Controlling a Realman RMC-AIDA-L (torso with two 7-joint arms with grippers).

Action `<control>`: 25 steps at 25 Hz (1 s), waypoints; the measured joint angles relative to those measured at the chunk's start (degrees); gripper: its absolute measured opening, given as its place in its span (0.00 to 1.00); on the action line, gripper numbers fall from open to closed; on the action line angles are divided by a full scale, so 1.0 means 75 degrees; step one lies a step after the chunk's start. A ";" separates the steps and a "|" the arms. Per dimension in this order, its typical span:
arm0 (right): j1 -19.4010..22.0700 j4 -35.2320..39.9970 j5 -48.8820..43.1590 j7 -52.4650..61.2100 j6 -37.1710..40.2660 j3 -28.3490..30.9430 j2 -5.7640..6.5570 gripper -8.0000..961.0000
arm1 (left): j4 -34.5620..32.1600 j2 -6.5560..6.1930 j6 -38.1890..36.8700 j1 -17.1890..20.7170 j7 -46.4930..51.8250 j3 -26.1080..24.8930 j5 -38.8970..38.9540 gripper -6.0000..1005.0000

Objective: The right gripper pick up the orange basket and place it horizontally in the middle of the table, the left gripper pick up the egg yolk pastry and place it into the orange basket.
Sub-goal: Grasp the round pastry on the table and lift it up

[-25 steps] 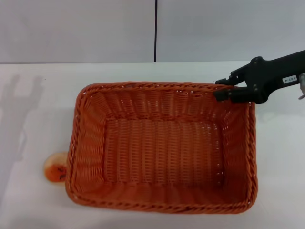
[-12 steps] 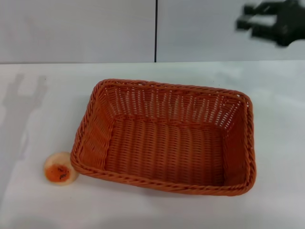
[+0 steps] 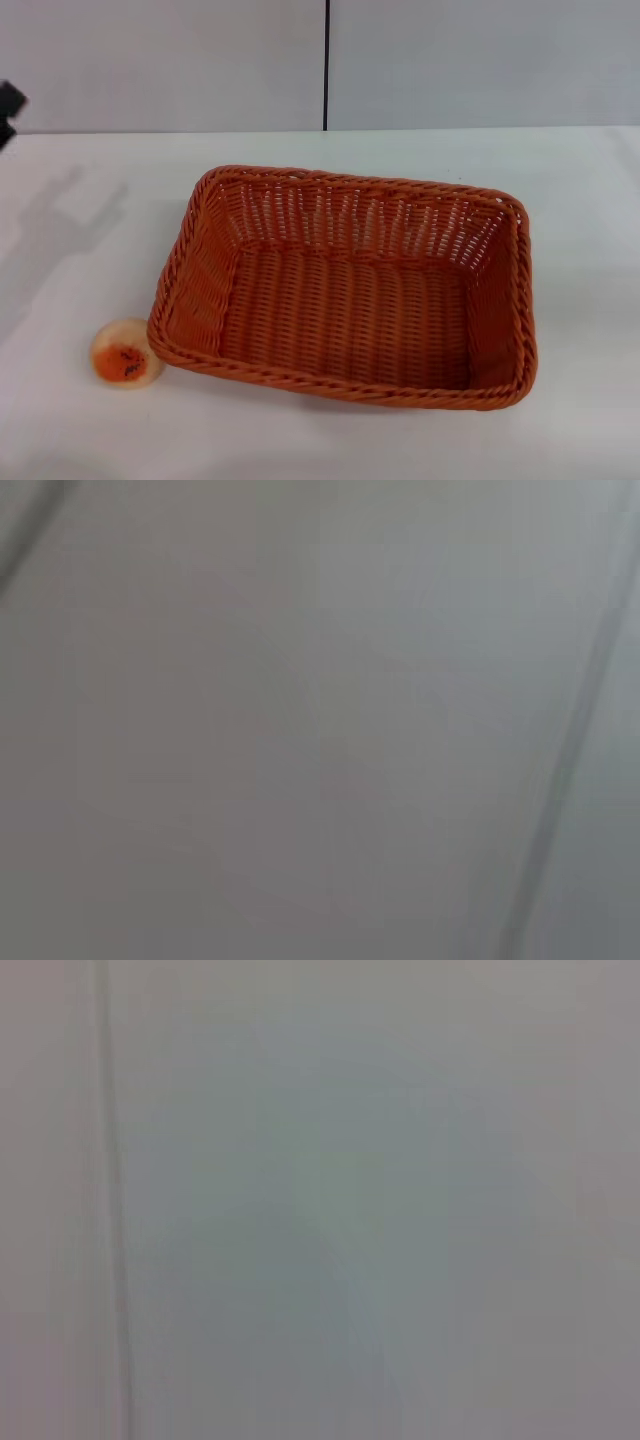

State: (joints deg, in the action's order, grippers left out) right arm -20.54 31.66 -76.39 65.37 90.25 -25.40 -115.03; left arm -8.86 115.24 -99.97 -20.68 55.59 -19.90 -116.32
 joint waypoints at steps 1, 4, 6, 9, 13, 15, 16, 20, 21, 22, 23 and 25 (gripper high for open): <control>0.0116 -0.0082 0.0123 -0.0031 0.0004 0.0028 0.0015 0.46 | -0.0458 -0.0114 -0.0072 -0.0004 0.0216 0.0610 -0.0002 0.81; 0.0425 -0.0296 0.0322 -0.0052 0.0031 0.0691 -0.0002 0.46 | -0.1507 -0.0350 -0.0258 0.0271 0.0745 0.2164 -0.0002 0.81; 0.0488 -0.0468 0.0341 -0.0049 0.0045 0.1250 -0.0031 0.46 | -0.1749 -0.0390 -0.0297 0.0383 0.0851 0.2477 -0.0001 0.81; 0.0517 -0.0722 0.0351 -0.0023 0.0106 0.1905 -0.0033 0.46 | -0.2163 -0.0515 -0.0379 0.0797 0.1091 0.3278 -0.0002 0.81; 0.0519 -0.0831 0.0355 0.0000 0.0130 0.2304 -0.0032 0.46 | -0.2192 -0.0545 -0.0395 0.0888 0.1125 0.3431 -0.0002 0.81; 0.0474 -0.0857 0.0356 0.0021 0.0132 0.2511 -0.0044 0.46 | -0.2255 -0.0569 -0.0409 0.1077 0.1151 0.3812 0.0000 0.81; 0.0452 -0.0877 0.0368 0.0026 0.0132 0.2574 -0.0051 0.46 | -0.2255 -0.0569 -0.0409 0.1077 0.1151 0.3812 0.0000 0.81; 0.0336 -0.1059 0.0530 0.0034 0.0102 0.2705 -0.0064 0.46 | -0.2448 -0.0412 -0.0027 0.1324 0.1036 0.4508 -0.0142 0.81; 0.0302 -0.1099 0.0548 0.0035 0.0087 0.2725 -0.0065 0.46 | -0.2448 -0.0412 -0.0027 0.1324 0.1036 0.4508 -0.0142 0.81; 0.0255 -0.1138 0.0555 0.0036 0.0082 0.2753 -0.0066 0.46 | -0.2448 -0.0412 -0.0027 0.1324 0.1036 0.4508 -0.0142 0.81; 0.0209 -0.1154 0.0555 0.0037 0.0103 0.2743 -0.0072 0.46 | -0.2449 -0.0359 0.0140 0.1324 0.1007 0.4525 -0.0435 0.81; 0.0179 -0.1154 0.0555 0.0037 0.0120 0.2727 -0.0075 0.46 | -0.2449 -0.0359 0.0140 0.1324 0.1007 0.4525 -0.0435 0.81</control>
State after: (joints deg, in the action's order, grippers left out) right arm -19.20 23.00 -72.23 65.65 91.15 -4.95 -115.60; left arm -27.23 112.55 -98.92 -10.75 63.14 14.04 -119.58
